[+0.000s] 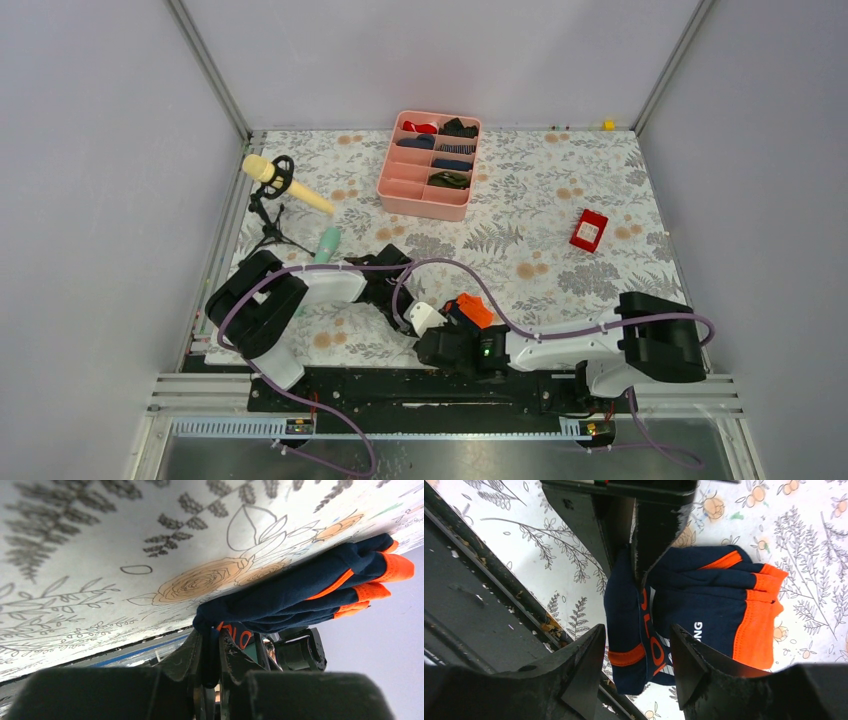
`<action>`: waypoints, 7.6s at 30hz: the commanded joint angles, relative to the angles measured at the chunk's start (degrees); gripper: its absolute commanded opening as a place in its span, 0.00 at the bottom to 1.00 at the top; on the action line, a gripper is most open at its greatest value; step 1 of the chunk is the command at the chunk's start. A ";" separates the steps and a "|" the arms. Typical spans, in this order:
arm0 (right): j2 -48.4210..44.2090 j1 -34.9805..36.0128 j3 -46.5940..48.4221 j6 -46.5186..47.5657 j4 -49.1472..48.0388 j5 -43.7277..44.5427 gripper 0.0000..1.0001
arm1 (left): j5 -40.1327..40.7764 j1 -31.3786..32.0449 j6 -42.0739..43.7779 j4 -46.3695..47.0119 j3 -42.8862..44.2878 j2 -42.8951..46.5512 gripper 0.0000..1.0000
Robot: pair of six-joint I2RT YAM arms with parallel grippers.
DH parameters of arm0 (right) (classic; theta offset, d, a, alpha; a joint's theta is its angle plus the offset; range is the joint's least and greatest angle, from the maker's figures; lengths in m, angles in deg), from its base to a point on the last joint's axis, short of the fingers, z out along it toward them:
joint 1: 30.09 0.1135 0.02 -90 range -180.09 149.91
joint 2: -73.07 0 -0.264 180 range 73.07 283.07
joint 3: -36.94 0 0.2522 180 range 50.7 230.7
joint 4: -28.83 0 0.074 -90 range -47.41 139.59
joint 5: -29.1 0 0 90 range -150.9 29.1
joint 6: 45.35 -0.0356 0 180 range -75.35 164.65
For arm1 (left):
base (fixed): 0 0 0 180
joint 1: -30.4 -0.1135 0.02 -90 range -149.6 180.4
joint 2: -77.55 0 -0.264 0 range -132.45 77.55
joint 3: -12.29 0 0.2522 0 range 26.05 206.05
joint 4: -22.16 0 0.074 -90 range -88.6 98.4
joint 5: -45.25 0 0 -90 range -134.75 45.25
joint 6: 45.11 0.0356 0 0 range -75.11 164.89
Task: Roll the underwear
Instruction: Roll the underwear to the center of the board.
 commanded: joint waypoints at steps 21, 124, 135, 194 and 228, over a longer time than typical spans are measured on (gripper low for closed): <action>0.98 2.04 3.51 -2.33 -0.67 4.11 0.40 | 0.38 0.16 -2.41 -7.97 2.13 -1.62 0.00; -4.12 -32.57 -24.28 -25.72 -29.49 -48.25 0.00 | 9.48 2.26 1.04 22.54 -8.36 4.55 0.28; -18.03 -32.59 -17.09 -18.68 -8.30 -40.41 0.47 | 7.57 3.04 3.92 15.87 -4.20 1.63 0.00; -16.27 -41.32 -5.13 -10.51 8.39 -34.89 0.44 | 0.80 5.21 16.37 -1.47 10.59 -7.72 0.00; -11.02 -14.00 -4.08 -30.81 9.38 -9.23 0.16 | 2.12 5.38 13.24 -2.35 10.30 -8.33 0.00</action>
